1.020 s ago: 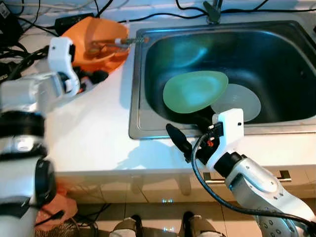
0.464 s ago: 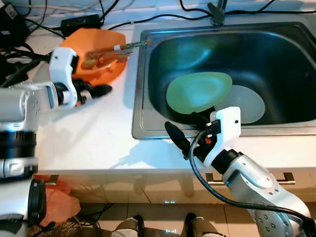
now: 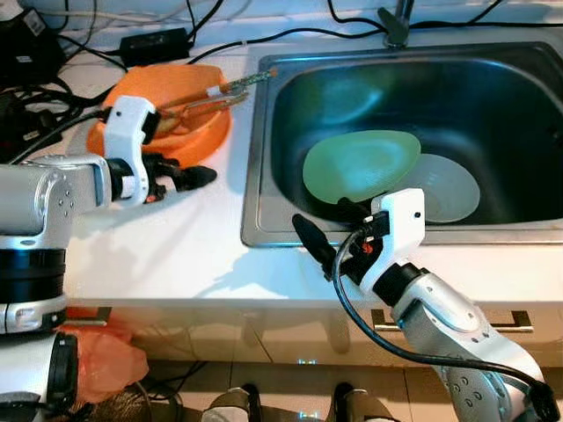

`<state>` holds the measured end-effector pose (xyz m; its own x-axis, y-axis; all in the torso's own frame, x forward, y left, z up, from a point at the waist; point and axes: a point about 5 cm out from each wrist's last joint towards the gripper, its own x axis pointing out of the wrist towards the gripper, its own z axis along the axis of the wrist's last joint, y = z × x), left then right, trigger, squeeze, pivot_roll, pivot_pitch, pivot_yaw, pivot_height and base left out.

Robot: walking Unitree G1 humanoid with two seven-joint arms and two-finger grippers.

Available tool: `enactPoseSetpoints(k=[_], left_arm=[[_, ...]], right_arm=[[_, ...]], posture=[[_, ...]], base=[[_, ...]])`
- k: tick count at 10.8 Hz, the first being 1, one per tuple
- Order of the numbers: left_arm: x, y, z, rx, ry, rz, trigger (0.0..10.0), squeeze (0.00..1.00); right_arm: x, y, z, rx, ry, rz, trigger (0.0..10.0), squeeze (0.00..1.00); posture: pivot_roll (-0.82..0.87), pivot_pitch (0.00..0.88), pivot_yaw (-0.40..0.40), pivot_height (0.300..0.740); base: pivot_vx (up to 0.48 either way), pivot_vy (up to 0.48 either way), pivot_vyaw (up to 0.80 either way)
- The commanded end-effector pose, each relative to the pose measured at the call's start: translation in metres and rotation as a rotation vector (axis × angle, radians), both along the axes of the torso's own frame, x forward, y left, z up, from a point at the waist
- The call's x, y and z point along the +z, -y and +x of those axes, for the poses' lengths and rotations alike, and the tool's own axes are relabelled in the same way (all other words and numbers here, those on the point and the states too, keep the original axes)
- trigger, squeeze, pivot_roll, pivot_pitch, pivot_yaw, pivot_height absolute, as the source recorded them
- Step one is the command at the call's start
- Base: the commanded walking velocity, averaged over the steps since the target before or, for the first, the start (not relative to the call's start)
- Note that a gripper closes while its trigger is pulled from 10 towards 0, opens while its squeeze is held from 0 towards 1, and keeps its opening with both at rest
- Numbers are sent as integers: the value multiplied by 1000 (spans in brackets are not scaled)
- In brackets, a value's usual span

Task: Kitchen organization

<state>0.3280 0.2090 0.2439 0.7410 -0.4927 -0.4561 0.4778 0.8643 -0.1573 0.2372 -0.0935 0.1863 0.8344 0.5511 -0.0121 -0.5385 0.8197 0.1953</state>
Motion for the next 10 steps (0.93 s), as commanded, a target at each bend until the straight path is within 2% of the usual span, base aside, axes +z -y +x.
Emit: enactPoseSetpoints(k=[1,8,10], left_arm=[[-13,5,-7,-50,-89,-16,10000,0],[-4,45,-17,-212,-82,-81,10000,0],[-2,55,-24,-267,-93,-84,10000,0]], right_arm=[[-2,-6,0,23,-6,8,10000,31],[-3,-6,2,13,0,15,10000,39],[-3,-5,2,9,-2,17,10000,39]], posture=[[65,149,117,740],[58,146,127,740],[60,147,129,740]], base=[[0,0,0],[0,0,0],[0,0,0]])
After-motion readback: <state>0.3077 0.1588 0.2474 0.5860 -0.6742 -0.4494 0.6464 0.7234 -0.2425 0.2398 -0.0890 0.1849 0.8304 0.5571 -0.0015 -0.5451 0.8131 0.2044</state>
